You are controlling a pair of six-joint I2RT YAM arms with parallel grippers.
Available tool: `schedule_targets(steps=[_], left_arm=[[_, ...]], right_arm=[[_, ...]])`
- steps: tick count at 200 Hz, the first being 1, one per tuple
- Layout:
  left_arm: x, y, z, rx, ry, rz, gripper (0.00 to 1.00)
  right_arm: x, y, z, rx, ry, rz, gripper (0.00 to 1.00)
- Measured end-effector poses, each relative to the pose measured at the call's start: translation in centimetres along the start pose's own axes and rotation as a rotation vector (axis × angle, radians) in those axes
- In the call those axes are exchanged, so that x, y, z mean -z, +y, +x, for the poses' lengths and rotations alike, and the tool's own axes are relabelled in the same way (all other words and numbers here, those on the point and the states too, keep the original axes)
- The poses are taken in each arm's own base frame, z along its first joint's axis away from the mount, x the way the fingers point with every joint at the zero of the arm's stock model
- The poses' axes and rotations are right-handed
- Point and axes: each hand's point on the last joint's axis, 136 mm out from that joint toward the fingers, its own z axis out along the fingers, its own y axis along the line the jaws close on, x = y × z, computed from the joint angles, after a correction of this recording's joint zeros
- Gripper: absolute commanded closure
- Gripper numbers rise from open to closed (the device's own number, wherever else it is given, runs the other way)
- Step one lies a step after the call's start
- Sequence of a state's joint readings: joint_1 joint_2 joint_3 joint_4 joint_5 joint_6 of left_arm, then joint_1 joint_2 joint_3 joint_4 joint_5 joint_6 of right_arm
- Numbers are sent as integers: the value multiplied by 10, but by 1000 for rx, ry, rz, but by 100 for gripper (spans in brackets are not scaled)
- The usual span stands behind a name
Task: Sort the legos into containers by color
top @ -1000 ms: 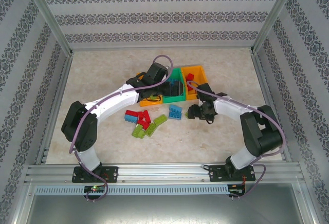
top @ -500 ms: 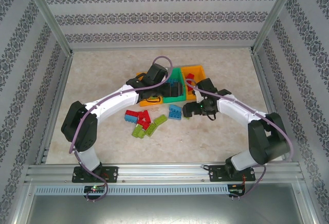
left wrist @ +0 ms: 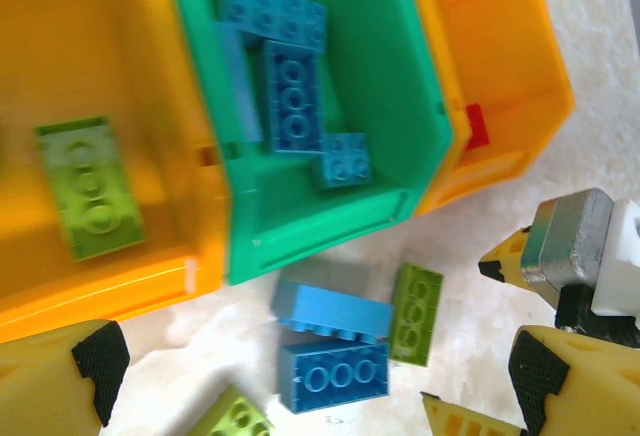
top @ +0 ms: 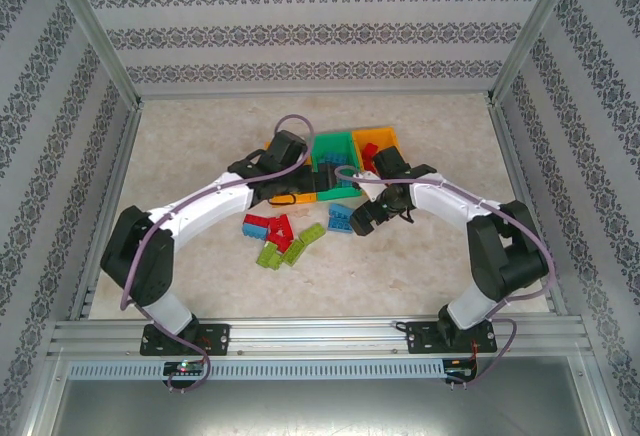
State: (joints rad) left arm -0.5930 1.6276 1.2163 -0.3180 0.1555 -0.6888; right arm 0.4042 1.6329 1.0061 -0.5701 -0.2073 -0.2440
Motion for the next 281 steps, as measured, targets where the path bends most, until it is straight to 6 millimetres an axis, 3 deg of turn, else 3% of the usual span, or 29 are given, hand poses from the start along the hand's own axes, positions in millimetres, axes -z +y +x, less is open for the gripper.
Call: schedule_targets(steps=[28,65,98,149,281], left_arm=[[22,27,-4,60,-53,-37,1],[62,37,-15,96,-154,-30,1],[82,54,-16,127,-198,-54,1],[78,76,-1,163,-172,-92,1],[86,81,3,174,-183,-86,1]], right_arm=[[-17,-2,5,45,36,-12,2],[-28,-4,5,84,58,-21,2],[-28,-5,3,114,55,-10,2],[-25,-6,-8,183,45,1,5],[-37,-5,4,302,195,30,14]])
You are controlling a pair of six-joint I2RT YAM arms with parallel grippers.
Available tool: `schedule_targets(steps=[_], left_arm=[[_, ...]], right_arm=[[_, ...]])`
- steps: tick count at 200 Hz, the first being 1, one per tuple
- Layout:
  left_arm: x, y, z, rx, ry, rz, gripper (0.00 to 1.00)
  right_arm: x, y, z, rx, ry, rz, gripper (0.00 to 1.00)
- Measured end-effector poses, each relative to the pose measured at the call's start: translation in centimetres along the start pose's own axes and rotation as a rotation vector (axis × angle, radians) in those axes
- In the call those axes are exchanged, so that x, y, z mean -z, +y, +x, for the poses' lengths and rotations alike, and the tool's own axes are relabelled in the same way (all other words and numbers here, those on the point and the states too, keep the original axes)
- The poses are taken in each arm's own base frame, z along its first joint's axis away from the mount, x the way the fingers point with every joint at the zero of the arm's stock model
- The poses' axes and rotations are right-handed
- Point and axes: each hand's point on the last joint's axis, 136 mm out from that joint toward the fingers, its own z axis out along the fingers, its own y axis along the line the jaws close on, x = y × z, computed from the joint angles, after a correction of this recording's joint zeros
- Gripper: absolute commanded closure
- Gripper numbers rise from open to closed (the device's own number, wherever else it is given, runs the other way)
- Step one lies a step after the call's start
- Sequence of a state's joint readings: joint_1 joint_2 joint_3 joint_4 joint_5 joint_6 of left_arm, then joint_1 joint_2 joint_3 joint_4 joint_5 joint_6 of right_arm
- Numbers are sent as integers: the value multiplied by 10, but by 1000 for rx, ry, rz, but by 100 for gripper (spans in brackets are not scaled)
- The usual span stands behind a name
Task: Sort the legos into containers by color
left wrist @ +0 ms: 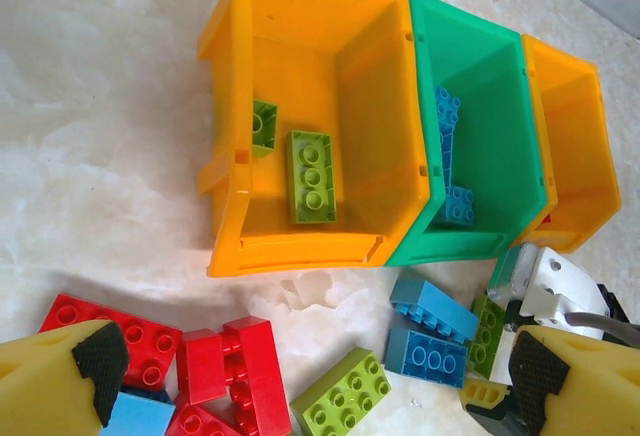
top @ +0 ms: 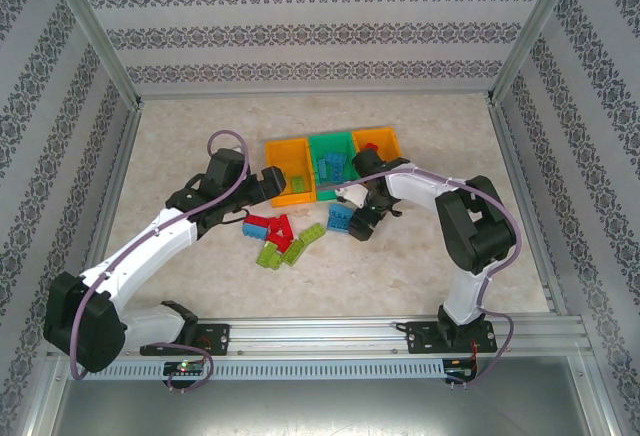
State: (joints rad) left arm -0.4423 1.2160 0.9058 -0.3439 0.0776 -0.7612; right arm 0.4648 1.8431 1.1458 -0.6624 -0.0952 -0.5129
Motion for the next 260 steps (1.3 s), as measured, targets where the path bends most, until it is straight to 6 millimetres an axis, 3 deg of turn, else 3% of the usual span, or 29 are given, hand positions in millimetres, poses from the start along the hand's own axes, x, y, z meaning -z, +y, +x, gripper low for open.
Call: schedule_targets(steps=[67,125,152,210,239,260], left_arm=[[3,4,0,5,-7,-1,1],[9,7,-1,11,-18,0,1],[13,10,-4,18,-30,-5,1],[15,24,-2,33,-18,-52,1],[15,30,-2,42,-16,-75,1],[15,37,0,52,-7,-103,1]], right_arm=[[-1,6,0,12,22,12,32],[3,8,0,-11,22,14,34],[18,19,-6,-30,-14,4,34],[75,46,-47,-64,-235,-91,34],[102,49,-88,-98,-347,-133,33],[118,44,-130,-144,-433,-156,34]])
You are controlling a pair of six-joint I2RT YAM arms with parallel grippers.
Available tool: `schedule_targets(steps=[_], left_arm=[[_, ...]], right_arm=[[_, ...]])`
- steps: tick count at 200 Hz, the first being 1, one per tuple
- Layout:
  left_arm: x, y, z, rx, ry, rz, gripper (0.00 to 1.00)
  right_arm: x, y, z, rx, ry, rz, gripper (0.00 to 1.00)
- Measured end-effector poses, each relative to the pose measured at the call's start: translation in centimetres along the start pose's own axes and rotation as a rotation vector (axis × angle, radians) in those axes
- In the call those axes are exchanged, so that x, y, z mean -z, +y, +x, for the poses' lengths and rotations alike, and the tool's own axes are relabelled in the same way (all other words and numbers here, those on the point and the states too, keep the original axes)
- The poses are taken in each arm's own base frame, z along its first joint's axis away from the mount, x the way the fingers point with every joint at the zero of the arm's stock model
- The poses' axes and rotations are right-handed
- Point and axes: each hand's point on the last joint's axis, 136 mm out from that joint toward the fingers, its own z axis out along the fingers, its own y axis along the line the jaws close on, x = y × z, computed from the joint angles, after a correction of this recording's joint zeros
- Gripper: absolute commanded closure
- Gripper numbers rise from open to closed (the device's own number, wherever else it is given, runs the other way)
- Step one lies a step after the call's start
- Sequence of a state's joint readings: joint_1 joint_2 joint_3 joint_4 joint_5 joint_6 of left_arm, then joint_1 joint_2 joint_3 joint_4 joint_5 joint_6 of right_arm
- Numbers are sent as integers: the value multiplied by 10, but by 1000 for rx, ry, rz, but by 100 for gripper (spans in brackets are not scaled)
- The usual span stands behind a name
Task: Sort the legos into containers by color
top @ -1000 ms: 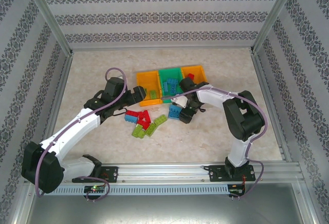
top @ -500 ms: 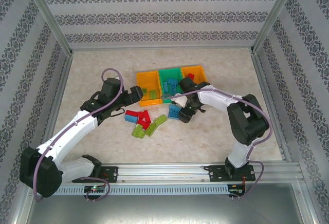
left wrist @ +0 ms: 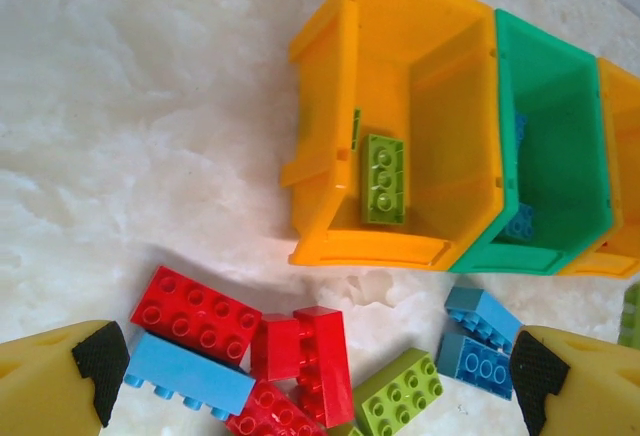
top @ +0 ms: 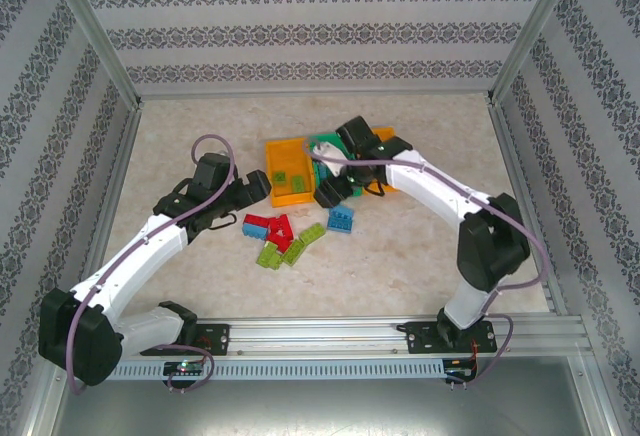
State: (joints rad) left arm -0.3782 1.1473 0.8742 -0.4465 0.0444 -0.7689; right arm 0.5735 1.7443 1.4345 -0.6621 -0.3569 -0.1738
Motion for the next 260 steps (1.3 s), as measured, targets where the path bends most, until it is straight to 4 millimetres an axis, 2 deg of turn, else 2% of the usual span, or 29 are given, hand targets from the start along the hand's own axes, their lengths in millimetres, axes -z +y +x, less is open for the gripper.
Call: schedule_targets(steps=[18,35,79,103,119,133,152,189,219,260], left_arm=[[-1,7,4,6,15,-24,1],[-2,15,11,10,37,-50,1],[-9,37,36,17,114,-109,0],[-12,46,51,18,158,-125,0],[-12,50,58,18,175,-130,0],[-12,52,63,16,188,-131,0],[-11,50,72,-1,213,-126,0],[-8,32,96,-89,265,-84,0],[-5,14,126,-218,322,-49,1],[-4,15,152,-349,373,-82,10]], right_arm=[[-9,-5,-31,-52,-55,-1,33],[-20,-12,-51,-93,-78,2,33],[-57,-33,-81,-185,-75,25,32],[-75,-44,-80,-238,-49,50,29],[-83,-50,-77,-267,-29,68,20],[-87,-53,-74,-284,-13,81,17],[-86,-56,-80,-296,-20,93,9],[-85,-57,-80,-313,-21,99,2],[-84,-54,-82,-329,-30,86,2],[-68,-47,-70,-369,-45,68,2]])
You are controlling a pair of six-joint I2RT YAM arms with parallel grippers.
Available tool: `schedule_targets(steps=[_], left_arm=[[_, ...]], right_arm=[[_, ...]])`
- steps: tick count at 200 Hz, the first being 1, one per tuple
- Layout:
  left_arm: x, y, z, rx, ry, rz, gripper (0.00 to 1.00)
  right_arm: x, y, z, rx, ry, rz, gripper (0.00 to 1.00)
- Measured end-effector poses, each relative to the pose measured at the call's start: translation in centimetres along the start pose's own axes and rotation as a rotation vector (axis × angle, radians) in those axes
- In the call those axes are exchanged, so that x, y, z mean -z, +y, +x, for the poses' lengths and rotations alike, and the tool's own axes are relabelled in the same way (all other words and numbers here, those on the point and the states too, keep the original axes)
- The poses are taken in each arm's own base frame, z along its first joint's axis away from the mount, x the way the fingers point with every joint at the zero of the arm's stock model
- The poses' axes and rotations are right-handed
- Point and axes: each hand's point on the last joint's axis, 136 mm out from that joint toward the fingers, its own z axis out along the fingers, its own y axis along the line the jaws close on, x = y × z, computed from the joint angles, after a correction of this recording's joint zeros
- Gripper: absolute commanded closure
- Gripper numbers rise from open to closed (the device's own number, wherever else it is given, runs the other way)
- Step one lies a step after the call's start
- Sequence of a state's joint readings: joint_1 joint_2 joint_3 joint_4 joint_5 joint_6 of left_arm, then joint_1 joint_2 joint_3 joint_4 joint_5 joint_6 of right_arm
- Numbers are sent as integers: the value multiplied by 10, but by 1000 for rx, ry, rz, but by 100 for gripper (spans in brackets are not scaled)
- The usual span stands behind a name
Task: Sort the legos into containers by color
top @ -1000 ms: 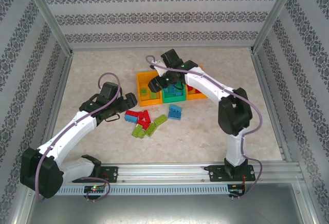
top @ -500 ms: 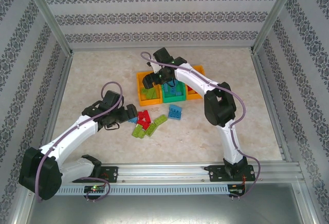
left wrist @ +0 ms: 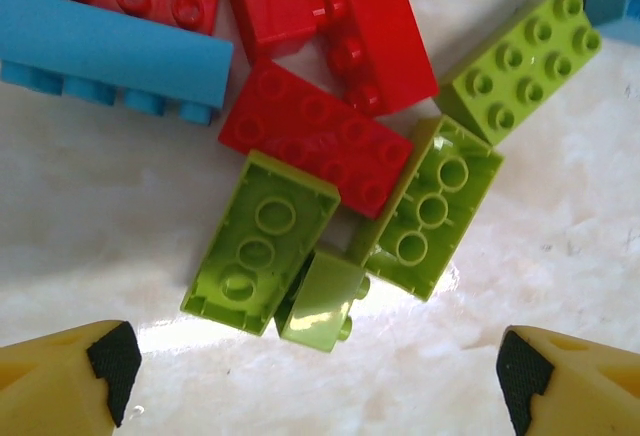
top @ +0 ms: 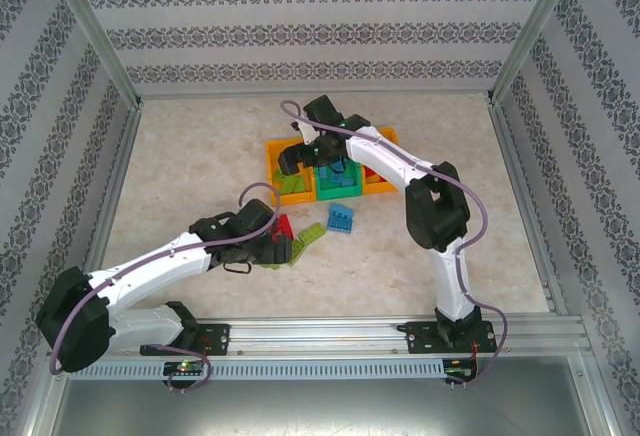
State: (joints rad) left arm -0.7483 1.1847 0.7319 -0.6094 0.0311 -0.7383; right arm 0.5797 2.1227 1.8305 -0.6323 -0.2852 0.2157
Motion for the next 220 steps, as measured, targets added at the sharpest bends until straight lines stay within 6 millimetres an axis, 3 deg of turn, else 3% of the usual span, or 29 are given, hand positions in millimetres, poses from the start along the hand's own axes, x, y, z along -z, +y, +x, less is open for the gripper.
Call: schedule_targets(steps=[39,85,110,158,220], left_arm=[[0,-7,10,-52,8,0,19],[-20,-1,21,-86,66,-73,36],[-29,4,25,-107,97,-111,37],[-33,-3,16,-133,90,-123,44],[-46,-6,25,-177,132,-157,55]], right_arm=[[28,-7,-5,-38,-57,-8,2],[35,-28,4,-96,-64,10,2],[37,-38,13,-117,-56,21,2],[60,-52,16,-142,-98,33,2],[73,-88,25,-246,-121,40,2]])
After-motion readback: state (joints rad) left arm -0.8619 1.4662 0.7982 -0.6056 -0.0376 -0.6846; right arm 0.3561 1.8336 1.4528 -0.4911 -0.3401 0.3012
